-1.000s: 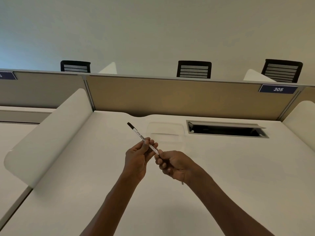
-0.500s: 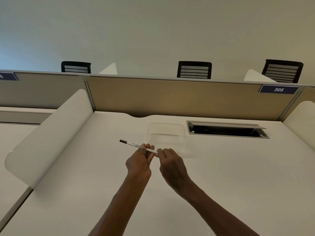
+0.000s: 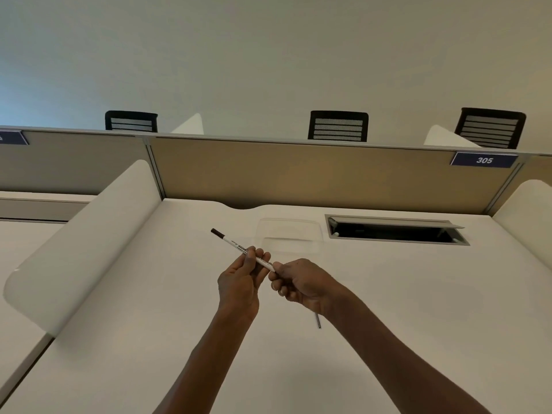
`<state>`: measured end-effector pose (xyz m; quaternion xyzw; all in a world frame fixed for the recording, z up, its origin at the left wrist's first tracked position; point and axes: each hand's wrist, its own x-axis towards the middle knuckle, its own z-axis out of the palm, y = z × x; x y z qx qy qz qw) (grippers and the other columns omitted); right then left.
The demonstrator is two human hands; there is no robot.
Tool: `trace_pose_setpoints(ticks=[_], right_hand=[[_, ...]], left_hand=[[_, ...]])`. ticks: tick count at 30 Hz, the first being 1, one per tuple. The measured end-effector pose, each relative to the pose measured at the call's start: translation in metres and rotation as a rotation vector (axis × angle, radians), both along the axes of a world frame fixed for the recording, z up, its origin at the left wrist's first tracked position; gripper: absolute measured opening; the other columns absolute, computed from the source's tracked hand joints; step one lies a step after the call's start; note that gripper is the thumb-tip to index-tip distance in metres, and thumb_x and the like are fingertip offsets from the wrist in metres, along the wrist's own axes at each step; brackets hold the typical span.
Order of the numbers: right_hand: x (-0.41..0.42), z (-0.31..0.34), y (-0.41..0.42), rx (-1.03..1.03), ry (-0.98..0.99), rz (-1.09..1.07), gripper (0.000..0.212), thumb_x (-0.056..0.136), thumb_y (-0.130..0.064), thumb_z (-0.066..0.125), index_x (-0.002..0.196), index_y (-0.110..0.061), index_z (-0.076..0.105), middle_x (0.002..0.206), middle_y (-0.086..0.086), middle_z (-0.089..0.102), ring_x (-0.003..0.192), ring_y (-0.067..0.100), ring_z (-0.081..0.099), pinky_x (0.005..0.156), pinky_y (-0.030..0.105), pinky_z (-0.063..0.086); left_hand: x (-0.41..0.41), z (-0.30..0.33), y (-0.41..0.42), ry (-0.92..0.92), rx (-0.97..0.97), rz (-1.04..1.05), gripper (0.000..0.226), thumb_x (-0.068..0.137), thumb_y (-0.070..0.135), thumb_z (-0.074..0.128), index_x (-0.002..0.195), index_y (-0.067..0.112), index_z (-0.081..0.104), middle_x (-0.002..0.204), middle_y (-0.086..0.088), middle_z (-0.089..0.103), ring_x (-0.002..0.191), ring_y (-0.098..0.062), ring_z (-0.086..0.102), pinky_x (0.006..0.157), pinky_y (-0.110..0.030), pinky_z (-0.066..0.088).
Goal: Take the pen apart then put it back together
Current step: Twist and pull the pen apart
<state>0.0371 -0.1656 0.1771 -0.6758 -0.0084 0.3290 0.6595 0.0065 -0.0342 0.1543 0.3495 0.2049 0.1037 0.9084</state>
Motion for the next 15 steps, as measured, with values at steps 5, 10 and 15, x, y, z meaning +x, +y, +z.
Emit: trace_pose_setpoints(ticks=[5,10,15], right_hand=[[-0.011,-0.012,0.017,-0.521,-0.695,-0.152,0.03,0.096,-0.019,0.054,0.073,-0.008,0.069,0.061,0.007,0.068,0.051,0.015,0.054,0.053,0.025,0.041],[-0.016,-0.032,0.015,-0.918,-1.447,-0.082,0.016,0.088,-0.01,0.067,0.073,-0.008,0.064,0.059,0.008,0.061,0.049,0.021,0.053,0.047,0.025,0.034],[-0.015,-0.037,0.012,-0.978,-1.598,-0.079,0.013,0.088,-0.011,0.068,0.076,-0.008,0.064,0.061,0.006,0.06,0.05,0.018,0.053,0.044,0.026,0.038]], left_hand=[[0.001,0.003,-0.007,0.084,-0.015,0.084,0.014,0.094,0.01,0.06,0.098,0.0,0.069,0.083,-0.009,0.075,0.078,-0.02,0.075,0.067,-0.029,0.062],[0.001,0.011,-0.007,0.125,-0.094,0.078,0.014,0.093,0.011,0.06,0.094,0.0,0.068,0.079,-0.01,0.076,0.072,-0.021,0.076,0.059,-0.029,0.062],[0.001,0.01,-0.006,0.124,-0.12,0.055,0.015,0.094,0.011,0.059,0.095,-0.002,0.067,0.09,-0.013,0.073,0.073,-0.022,0.076,0.059,-0.03,0.062]])
